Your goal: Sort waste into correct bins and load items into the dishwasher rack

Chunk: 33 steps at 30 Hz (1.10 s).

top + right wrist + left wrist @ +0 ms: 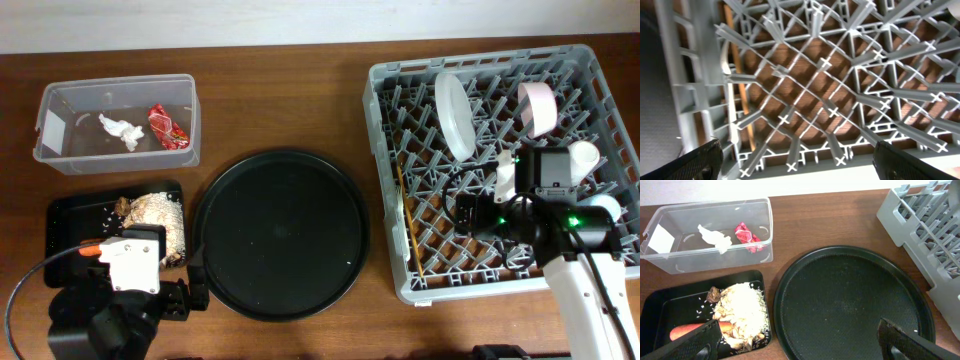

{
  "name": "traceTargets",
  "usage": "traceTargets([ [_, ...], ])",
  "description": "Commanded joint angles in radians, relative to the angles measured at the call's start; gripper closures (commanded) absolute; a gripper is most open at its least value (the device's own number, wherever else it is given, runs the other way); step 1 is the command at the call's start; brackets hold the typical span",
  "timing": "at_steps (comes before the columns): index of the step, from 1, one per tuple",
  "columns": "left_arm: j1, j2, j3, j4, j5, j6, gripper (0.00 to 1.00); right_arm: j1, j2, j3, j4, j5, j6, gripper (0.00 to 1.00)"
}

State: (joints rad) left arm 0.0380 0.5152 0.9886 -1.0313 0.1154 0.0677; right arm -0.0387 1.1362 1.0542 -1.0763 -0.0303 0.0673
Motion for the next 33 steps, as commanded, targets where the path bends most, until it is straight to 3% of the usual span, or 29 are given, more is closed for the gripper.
traceTargets([
  [1, 0.000, -0.002, -0.009, 0.002, -0.004, 0.001, 0.01, -0.001, -0.026, -0.004, -0.002, 0.050, -0.008, 0.01],
  [15, 0.000, -0.002, -0.009, 0.002, -0.004, 0.001, 0.01, -0.001, -0.517, -0.044, 0.082, 0.051, -0.009, 0.01],
  [24, 0.000, -0.002, -0.009, 0.002, -0.004, 0.002, 0.01, 0.039, -0.906, -0.380, 0.372, 0.031, -0.008, 0.01],
  [27, 0.000, -0.002, -0.009, 0.002, -0.004, 0.002, 0.01, 0.047, -1.043, -0.534, 0.539, 0.014, -0.007, 0.01],
  [33, 0.000, -0.002, -0.009, 0.002, -0.004, 0.002, 0.01, 0.047, -1.131, -0.700, 0.759, 0.012, -0.008, 0.01],
])
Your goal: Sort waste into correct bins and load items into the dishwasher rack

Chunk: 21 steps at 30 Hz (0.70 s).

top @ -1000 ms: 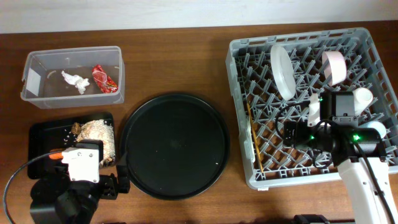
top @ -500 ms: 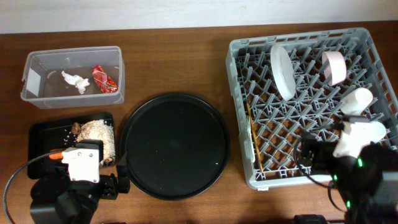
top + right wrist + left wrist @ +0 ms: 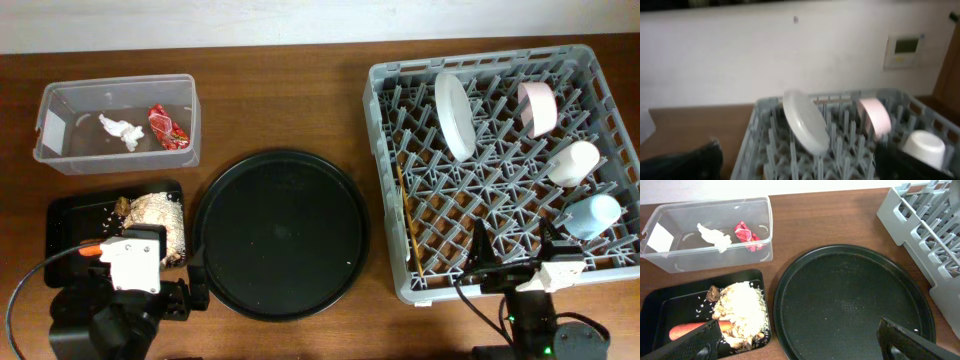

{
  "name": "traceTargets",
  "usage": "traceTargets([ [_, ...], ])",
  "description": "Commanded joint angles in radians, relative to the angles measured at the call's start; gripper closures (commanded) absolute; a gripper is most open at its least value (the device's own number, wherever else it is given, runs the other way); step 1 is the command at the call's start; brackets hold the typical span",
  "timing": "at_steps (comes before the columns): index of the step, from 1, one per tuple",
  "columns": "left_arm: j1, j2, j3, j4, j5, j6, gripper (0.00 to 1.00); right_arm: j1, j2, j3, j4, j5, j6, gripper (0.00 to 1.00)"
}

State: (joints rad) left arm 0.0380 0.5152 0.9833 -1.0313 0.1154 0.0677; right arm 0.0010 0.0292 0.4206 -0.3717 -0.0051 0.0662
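The grey dishwasher rack [image 3: 378, 130] holds a white plate [image 3: 455, 115] [image 3: 805, 122], a pink cup [image 3: 537, 108] [image 3: 874, 116], a white cup [image 3: 573, 163] [image 3: 923, 146], a blue cup [image 3: 590, 215] and chopsticks [image 3: 408, 215]. At the rack's front edge my right gripper [image 3: 512, 262] [image 3: 800, 167] stands open and empty. The clear bin [image 3: 60, 165] [image 3: 715, 262] contains a tissue [image 3: 120, 130] [image 3: 715, 237] and a red wrapper [image 3: 167, 125] [image 3: 747, 235]. Rice scraps [image 3: 155, 212] [image 3: 742, 307] and a carrot [image 3: 687, 330] lie in the black food tray [image 3: 70, 215]. My left gripper [image 3: 190, 290] [image 3: 800, 345] is open and empty at the front left.
A round black tray [image 3: 280, 235] [image 3: 850, 300] lies between the food tray and the rack, with only a few crumbs on it. A wall with a small panel stands behind the rack in the right wrist view.
My right arm was over the rack's front middle, its camera looking down into the grid. Now it is drawn back to the table's front edge, facing across the rack. The left arm has not moved.
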Motion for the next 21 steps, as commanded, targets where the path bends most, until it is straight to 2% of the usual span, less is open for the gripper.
traceTargets([
  [1, 0.000, -0.002, -0.003, 0.002, -0.004, 0.002, 0.01, 0.008, -0.026, -0.095, 0.092, -0.012, -0.007, 0.01],
  [9, 0.000, -0.002, -0.003, 0.002, -0.004, 0.001, 0.01, 0.010, -0.026, -0.319, 0.382, -0.014, -0.006, 0.01],
  [13, 0.000, -0.002, -0.003, 0.002, -0.004, 0.001, 0.01, 0.034, -0.026, -0.417, 0.475, -0.012, -0.007, 0.01],
  [19, 0.000, -0.002, -0.003, 0.002, -0.004, 0.002, 0.01, 0.045, -0.026, -0.415, 0.293, -0.002, -0.010, 0.01],
  [21, 0.000, -0.002, -0.003, 0.002, -0.004, 0.002, 0.01, 0.045, -0.026, -0.415, 0.292, -0.002, -0.010, 0.01],
])
